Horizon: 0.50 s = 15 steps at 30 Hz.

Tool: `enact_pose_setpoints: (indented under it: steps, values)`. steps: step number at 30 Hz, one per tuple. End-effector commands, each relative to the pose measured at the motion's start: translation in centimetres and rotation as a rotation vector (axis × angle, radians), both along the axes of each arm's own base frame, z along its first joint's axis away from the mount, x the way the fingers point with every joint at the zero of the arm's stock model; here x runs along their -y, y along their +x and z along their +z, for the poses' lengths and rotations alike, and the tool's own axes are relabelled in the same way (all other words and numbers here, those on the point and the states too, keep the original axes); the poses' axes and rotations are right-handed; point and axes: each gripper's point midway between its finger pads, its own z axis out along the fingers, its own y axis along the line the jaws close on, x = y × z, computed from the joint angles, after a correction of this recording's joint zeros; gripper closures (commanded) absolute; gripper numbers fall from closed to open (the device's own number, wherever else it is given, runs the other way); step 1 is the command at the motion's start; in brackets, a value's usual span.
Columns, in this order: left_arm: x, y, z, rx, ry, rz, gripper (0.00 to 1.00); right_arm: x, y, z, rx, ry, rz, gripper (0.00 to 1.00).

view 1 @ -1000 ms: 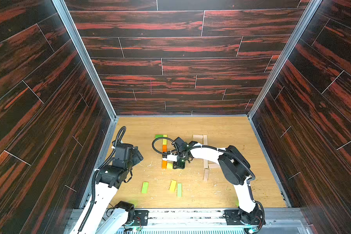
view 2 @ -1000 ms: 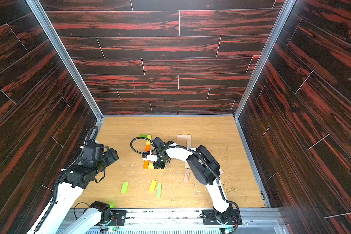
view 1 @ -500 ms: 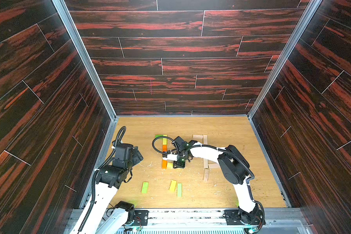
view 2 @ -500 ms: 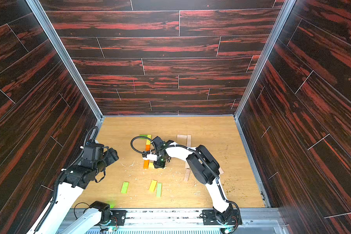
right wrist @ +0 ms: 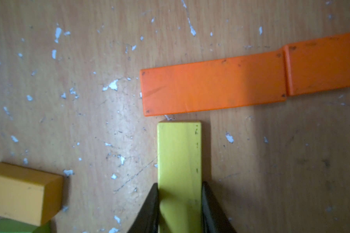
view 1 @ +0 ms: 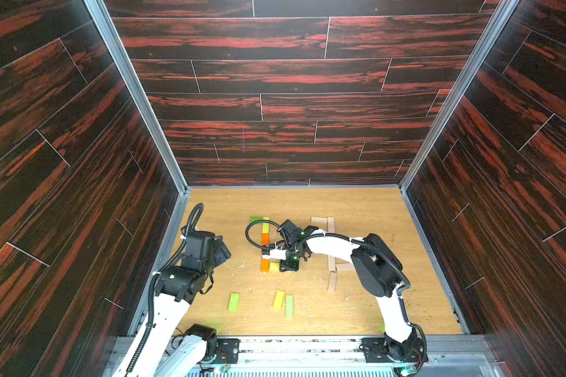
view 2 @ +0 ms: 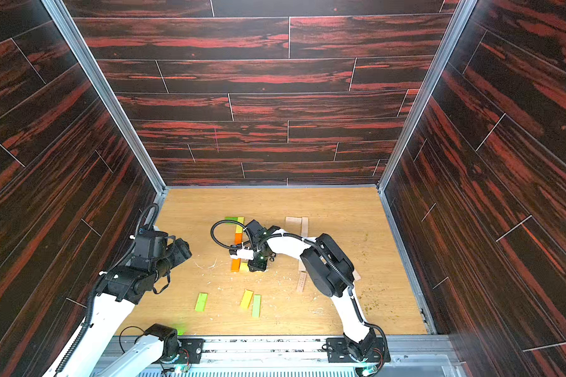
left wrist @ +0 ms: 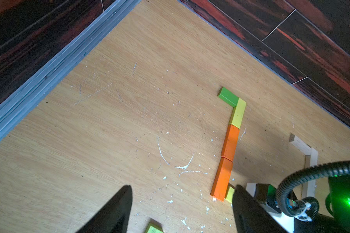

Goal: Assemble a giraffe with building blocks
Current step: Assemble the building block at the center of the board.

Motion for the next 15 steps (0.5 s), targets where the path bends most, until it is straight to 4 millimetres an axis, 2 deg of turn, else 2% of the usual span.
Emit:
enact_pose_setpoints:
  steps: [1,15]
  values:
    - [-0.33,0.14,0.33,0.009,0.012,0.010,0.19,0.58,-1.81,-2.23,-0.062,-0.049,0.050,0.71]
    - [-0.54,0.07,0.52,0.011,0.023,0.013,0.19,0.15,-1.69,-2.58,-0.048,-0.055,0.057,0.61]
